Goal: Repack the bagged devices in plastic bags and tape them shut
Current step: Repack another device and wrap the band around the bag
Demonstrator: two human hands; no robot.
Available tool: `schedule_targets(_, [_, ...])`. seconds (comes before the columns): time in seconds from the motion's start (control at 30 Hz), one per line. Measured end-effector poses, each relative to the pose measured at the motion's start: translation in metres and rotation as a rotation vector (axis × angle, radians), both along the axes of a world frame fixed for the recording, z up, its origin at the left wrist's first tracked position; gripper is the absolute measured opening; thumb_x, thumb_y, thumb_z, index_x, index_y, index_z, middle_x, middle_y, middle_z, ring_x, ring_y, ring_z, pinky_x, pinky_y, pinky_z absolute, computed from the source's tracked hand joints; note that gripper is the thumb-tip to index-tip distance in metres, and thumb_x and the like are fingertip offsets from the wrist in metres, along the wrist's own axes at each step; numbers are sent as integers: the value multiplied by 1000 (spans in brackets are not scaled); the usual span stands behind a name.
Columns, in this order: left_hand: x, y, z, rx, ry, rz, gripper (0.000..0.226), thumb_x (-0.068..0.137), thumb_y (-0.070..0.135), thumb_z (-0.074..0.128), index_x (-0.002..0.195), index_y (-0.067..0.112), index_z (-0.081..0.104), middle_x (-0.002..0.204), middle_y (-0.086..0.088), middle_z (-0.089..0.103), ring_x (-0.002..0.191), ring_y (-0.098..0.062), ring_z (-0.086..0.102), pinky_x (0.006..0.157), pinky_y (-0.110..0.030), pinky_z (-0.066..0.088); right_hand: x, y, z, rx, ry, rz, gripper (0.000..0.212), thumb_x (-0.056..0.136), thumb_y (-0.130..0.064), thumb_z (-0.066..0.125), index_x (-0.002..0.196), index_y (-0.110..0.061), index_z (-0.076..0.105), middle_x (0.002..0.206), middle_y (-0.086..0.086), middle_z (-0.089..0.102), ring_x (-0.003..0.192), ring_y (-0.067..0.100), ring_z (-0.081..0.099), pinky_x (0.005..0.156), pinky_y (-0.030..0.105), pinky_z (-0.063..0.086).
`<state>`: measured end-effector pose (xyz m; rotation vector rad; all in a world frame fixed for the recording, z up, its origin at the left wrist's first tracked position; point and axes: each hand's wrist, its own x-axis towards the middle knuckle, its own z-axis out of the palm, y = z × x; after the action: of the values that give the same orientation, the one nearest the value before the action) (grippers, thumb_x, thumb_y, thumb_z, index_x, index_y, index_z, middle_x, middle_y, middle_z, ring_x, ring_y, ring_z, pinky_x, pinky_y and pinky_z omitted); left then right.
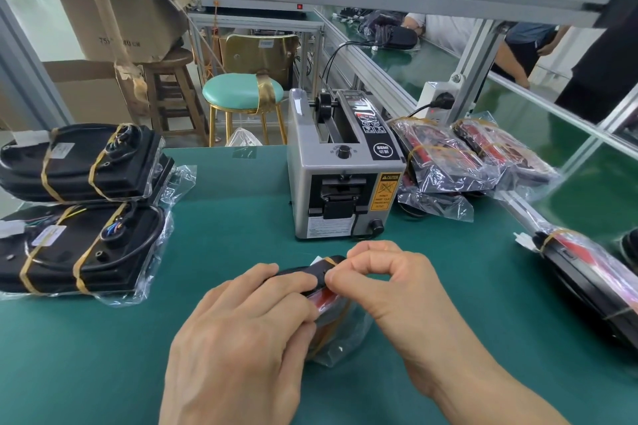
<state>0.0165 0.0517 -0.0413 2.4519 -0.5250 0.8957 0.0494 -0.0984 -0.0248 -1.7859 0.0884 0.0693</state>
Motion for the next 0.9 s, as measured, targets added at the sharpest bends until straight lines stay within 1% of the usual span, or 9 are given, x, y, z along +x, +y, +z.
schedule_targets(0.23, [0,-2,2,48,2,2,21,74,29,51,64,27,70,89,20,71,91,-16,70,75,-26,42,3,0,-1,-118,-52,-12,18,65,-10,76,51,-19,71,72,-16,58,70,-7,55,60,2,36])
schedule_targets(0.33, [0,-2,3,66,9,1,21,74,28,50,64,26,69,89,19,71,90,-17,70,74,-26,42,5,-1,-3,-151,-48,-42,17,63,-12,76,51,-20,68,72,-15,60,68,-3,56,58,6,36])
schedule_targets(0.4, [0,-2,3,60,14,-2,21,75,28,50,64,26,68,89,20,70,88,-15,70,74,-24,42,7,-5,-6,-77,-12,-86,16,64,-11,77,59,-18,64,66,-11,59,62,2,53,57,10,37])
schedule_targets(0.5, [-1,-1,4,41,27,-5,20,75,29,51,63,27,67,89,21,70,89,-14,70,73,-23,41,6,-12,-9,185,89,-129,11,74,-8,70,77,-16,63,71,-3,60,67,11,54,69,23,45])
schedule_targets(0.57, [-1,-1,4,41,31,-1,20,75,29,51,62,27,66,88,22,70,89,-12,69,73,-22,41,4,-14,-7,257,106,-98,8,79,-11,67,85,-16,65,76,-3,63,71,9,58,71,20,48])
schedule_targets(0.7, [-1,-1,3,34,20,-1,20,74,29,51,63,27,67,88,21,70,89,-12,67,73,-22,42,4,-5,-5,81,27,15,13,76,-25,74,86,-22,67,82,-12,66,77,-2,59,68,7,42])
schedule_targets(0.77, [0,-2,2,27,14,3,20,74,28,52,64,27,68,88,21,70,92,-9,61,73,-21,41,5,-1,-5,-24,-11,29,16,72,-26,77,83,-24,65,84,-13,63,74,-10,56,66,4,39])
schedule_targets(0.83, [-1,-2,1,27,17,10,19,74,28,52,64,26,68,87,19,70,89,-7,57,71,-21,41,8,0,-7,-73,-24,49,17,70,-25,78,80,-24,64,84,-12,61,69,-9,54,63,5,39])
schedule_targets(0.9, [-2,-2,1,28,39,39,18,73,30,52,64,27,67,84,15,66,75,-8,50,61,-19,38,12,-1,-8,-75,7,68,20,68,-25,80,76,-23,63,73,-15,59,62,-3,50,57,10,39])
